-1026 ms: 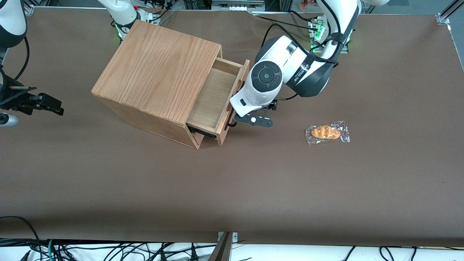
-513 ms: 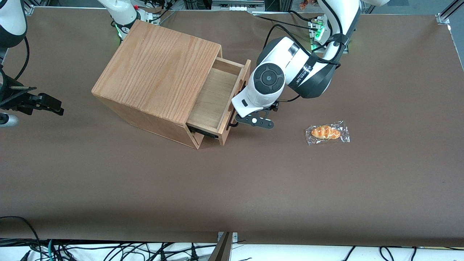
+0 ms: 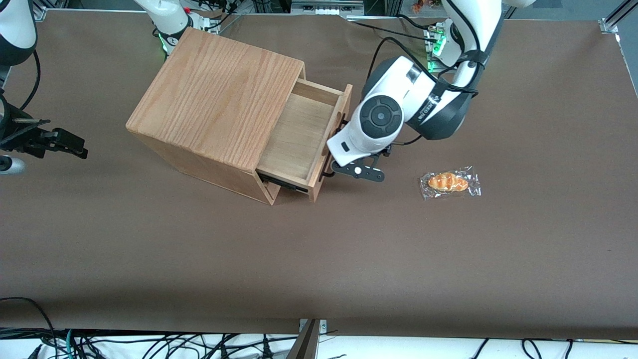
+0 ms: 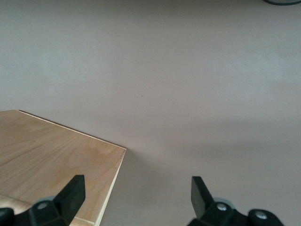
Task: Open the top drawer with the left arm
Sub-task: 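Pull the black handle with the left gripper, sliding the drawer out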
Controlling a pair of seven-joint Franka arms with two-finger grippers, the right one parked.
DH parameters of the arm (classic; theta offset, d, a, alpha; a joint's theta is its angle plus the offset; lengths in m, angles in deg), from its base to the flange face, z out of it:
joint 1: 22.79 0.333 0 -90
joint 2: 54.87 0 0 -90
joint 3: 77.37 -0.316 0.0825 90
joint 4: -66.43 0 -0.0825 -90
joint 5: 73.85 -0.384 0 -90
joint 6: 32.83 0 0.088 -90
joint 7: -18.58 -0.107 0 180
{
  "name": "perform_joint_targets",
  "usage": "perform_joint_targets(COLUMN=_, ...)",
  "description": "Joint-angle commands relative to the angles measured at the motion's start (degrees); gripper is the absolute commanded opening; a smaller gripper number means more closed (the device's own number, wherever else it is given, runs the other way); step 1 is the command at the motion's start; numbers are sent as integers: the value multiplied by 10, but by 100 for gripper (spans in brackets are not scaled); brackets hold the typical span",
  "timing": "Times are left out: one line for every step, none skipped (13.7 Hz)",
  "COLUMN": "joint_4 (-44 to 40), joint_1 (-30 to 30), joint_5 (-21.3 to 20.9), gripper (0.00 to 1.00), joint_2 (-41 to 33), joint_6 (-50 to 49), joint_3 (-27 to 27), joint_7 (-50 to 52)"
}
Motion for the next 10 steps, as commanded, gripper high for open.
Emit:
perform_joint_targets(joint_4=11, joint_1=13, joint_5=-9, gripper=99, joint_2=-18, joint_6=-20, joint_3=-4, joint_7=-22)
perform_joint_targets(joint_4=11, joint_1=13, joint_5=-9, gripper=99, joint_2=-18, joint_6=-20, joint_3=-4, joint_7=-22)
perform_joint_targets(joint_4=11, joint_1=13, joint_5=-9, gripper=99, joint_2=-18, joint_6=-20, joint_3=-3, joint_7=-21)
perform_joint_targets(joint_4=11, joint_1=13, joint_5=-9, gripper=99, joint_2=-18, joint_6=-20, joint_3=-3, joint_7=-21)
perform_joint_targets(joint_4=11, joint_1=13, joint_5=-9, gripper=99, joint_2=-19, joint_6=-20, joint_3=-2, joint_7=-20)
perform_joint_targets(joint_4=12, joint_1=13, joint_5=-9, gripper=99, joint_2=-22, joint_6=-20, joint_3=-1, joint_7=-18)
perform_joint_targets(joint_4=11, joint_1=12, joint_5=-8, gripper=100, joint_2=-23, joint_6=-22, joint_3=-1, joint_7=-16)
perform_joint_targets(joint_4=9, joint_1=12, joint_5=-8, gripper=100, joint_2=-24, joint_6=-27, joint_3=0, joint_7=-15)
perform_joint_targets(joint_4=9, joint_1=10, joint_5=-5, gripper=100, joint_2=-26, joint_6=-29, joint_3=0, joint_7=-15)
perform_joint_targets(joint_4=9, joint_1=9, joint_5=-3, gripper=100, joint_2=-32, joint_6=-30, joint_3=0, joint_7=-14)
